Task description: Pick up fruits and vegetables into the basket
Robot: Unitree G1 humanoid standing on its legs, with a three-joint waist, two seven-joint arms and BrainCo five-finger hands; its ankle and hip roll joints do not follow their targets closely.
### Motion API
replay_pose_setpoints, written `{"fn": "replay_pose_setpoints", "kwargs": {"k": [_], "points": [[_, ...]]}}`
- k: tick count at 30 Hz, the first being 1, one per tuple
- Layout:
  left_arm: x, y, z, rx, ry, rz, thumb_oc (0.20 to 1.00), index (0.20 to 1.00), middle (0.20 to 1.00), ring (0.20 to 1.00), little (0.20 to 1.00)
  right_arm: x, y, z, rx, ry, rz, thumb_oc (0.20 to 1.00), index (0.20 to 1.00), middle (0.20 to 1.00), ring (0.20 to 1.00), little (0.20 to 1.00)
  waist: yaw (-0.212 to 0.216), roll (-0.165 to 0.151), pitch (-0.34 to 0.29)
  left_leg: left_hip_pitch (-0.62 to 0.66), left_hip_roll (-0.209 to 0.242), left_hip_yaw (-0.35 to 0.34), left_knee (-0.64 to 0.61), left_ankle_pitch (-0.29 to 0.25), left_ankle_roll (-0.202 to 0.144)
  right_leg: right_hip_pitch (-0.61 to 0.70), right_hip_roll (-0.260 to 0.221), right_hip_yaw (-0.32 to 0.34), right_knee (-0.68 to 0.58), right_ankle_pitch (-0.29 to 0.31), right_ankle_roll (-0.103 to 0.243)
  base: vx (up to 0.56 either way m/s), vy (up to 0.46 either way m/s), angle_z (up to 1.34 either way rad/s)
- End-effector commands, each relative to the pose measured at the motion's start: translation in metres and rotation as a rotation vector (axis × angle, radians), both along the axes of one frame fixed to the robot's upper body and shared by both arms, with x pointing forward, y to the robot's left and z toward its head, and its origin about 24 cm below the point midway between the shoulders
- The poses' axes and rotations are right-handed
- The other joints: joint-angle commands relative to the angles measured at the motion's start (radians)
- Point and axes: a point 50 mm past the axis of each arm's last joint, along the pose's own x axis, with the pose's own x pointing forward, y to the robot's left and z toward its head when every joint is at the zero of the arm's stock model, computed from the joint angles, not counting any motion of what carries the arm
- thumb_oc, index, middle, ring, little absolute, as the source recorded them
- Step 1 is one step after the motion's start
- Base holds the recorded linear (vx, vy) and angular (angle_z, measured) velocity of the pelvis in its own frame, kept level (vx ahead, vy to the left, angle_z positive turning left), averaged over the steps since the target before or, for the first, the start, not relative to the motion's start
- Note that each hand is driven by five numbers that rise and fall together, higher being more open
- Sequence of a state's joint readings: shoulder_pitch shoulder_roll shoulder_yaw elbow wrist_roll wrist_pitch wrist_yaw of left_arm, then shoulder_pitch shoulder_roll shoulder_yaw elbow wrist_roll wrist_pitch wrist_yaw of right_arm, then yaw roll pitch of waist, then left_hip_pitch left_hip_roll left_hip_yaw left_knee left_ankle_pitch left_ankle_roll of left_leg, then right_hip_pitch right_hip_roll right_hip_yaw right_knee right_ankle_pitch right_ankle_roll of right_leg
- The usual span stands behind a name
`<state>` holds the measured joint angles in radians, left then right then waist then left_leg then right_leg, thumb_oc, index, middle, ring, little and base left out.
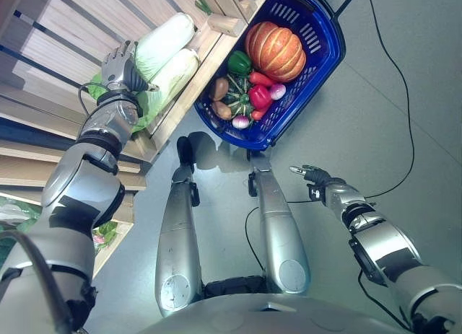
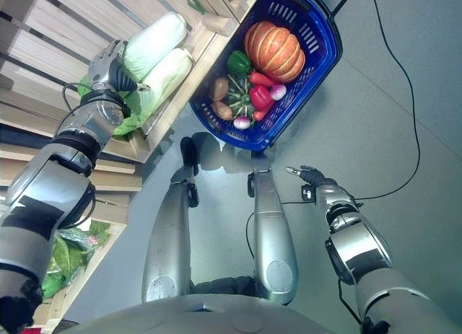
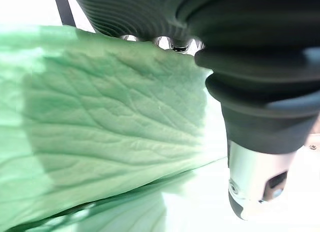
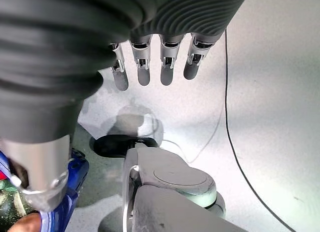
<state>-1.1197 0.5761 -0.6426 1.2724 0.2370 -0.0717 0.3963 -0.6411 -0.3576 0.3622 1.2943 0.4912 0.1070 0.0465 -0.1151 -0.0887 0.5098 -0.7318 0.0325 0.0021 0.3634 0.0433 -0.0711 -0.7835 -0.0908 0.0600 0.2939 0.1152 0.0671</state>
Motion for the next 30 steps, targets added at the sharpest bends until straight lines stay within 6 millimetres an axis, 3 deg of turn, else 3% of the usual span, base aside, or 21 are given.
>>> {"fn": "replay_pose_setpoints", "kwargs": {"k": [1, 2, 3, 23, 30], "points": [[-0.0083, 0.0182, -0.0289, -0.059, 0.163, 0.103, 0.517, 0.517, 0.517, 0.517, 0.517, -0.0105, -0.0144, -0.0056, -0.03, 0.044, -0.025, 1.0, 1.0, 1.0, 1.0, 1.0, -0.006, 0.035, 0.01, -0.025, -0.007, -0.013, 0.024, -0.017, 0.018, 0.023, 0.042, -0.04, 0.09, -0.088, -0.027, 0.0, 0.0, 0.0], [-0.0083, 0.018, -0.0293, -0.06, 0.165, 0.103, 0.464, 0.464, 0.464, 0.464, 0.464, -0.0105, -0.0142, -0.0057, -0.03, 0.044, -0.025, 1.0, 1.0, 1.0, 1.0, 1.0, -0.007, 0.035, 0.01, -0.025, -0.007, -0.013, 0.024, -0.016, 0.018, 0.023, 0.042, -0.04, 0.09, -0.087, -0.027, 0.0, 0.0, 0.0], [-0.0083, 0.0173, -0.0302, -0.062, 0.167, 0.1, 0.2, 0.2, 0.2, 0.2, 0.2, -0.0103, -0.0143, -0.0055, -0.031, 0.044, -0.024, 1.0, 1.0, 1.0, 1.0, 1.0, -0.006, 0.035, 0.01, -0.025, -0.007, -0.012, 0.022, -0.016, 0.018, 0.023, 0.042, -0.04, 0.089, -0.087, -0.027, 0.0, 0.0, 0.0], [-0.0095, 0.0169, -0.0361, -0.124, 0.189, 0.09, 0.2, 0.2, 0.2, 0.2, 0.2, -0.01, -0.0153, -0.0049, -0.031, 0.041, -0.026, 1.0, 1.0, 1.0, 1.0, 1.0, -0.005, 0.038, 0.01, -0.036, -0.009, -0.011, 0.025, -0.015, 0.018, 0.014, 0.04, -0.043, 0.087, -0.085, -0.026, 0.0, 0.001, -0.02], [-0.0106, 0.0209, -0.0303, -0.293, 0.077, 0.088, 0.2, 0.2, 0.2, 0.2, 0.2, -0.0091, -0.0178, -0.003, -0.022, 0.013, -0.054, 1.0, 1.0, 1.0, 1.0, 1.0, 0.0, 0.041, 0.01, -0.026, -0.011, -0.014, 0.015, -0.013, 0.018, 0.022, 0.041, -0.044, 0.083, -0.087, -0.026, 0.0, 0.0, 0.0]]}}
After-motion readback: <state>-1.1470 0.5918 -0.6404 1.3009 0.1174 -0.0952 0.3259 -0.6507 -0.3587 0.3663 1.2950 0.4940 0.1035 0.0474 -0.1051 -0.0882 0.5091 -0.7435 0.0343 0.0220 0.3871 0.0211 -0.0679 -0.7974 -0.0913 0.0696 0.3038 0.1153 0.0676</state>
